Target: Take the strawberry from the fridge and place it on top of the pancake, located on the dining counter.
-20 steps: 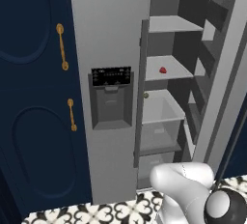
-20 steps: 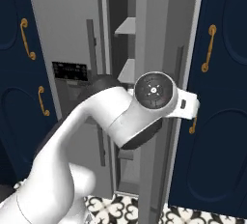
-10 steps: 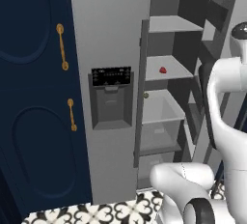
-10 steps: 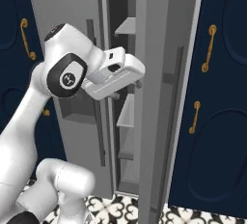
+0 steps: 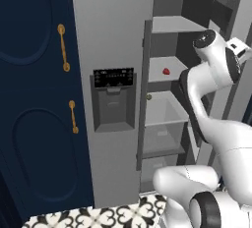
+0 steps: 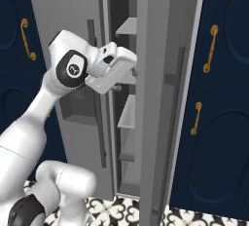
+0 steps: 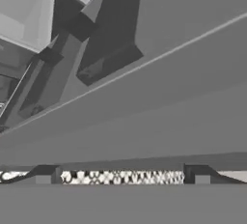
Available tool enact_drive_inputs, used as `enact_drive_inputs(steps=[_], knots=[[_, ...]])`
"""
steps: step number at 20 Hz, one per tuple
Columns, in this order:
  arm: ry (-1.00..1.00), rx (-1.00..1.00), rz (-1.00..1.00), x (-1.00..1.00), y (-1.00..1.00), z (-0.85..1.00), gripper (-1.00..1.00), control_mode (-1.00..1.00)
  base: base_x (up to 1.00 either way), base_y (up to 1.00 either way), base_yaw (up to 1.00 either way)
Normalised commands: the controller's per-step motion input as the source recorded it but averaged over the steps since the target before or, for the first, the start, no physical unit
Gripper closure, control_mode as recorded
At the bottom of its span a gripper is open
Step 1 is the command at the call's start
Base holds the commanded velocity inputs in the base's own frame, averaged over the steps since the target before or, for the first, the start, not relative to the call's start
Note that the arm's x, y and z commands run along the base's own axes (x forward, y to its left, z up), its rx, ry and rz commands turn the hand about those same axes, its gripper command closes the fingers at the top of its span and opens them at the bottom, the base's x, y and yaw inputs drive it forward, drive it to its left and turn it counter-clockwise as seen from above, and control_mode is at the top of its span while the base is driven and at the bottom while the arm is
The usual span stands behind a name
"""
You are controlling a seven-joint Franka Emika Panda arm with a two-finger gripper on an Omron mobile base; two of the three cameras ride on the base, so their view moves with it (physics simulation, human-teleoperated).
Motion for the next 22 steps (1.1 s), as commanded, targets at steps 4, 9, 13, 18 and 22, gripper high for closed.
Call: enact_drive_inputs(steps=[4,9,13,18,22], knots=[[0.0,-0.07,0.0,0.59,-0.24,0.0,-1.0,-1.0,0.0,0.0,0.0],[0.0,-0.05,0.0,0.21,-0.5,0.0,-1.0,-1.0,0.0,0.0,0.0],[0.0,-0.05,0.0,0.01,-0.57,-0.01,-1.0,-1.0,0.0,0.0,0.0],[0.0,-0.04,0.0,0.0,-0.65,0.0,-1.0,-1.0,0.0,0.0,0.0],[0.0,-0.01,0.0,0.0,-0.71,0.0,-1.0,-1.0,0.0,0.0,0.0]])
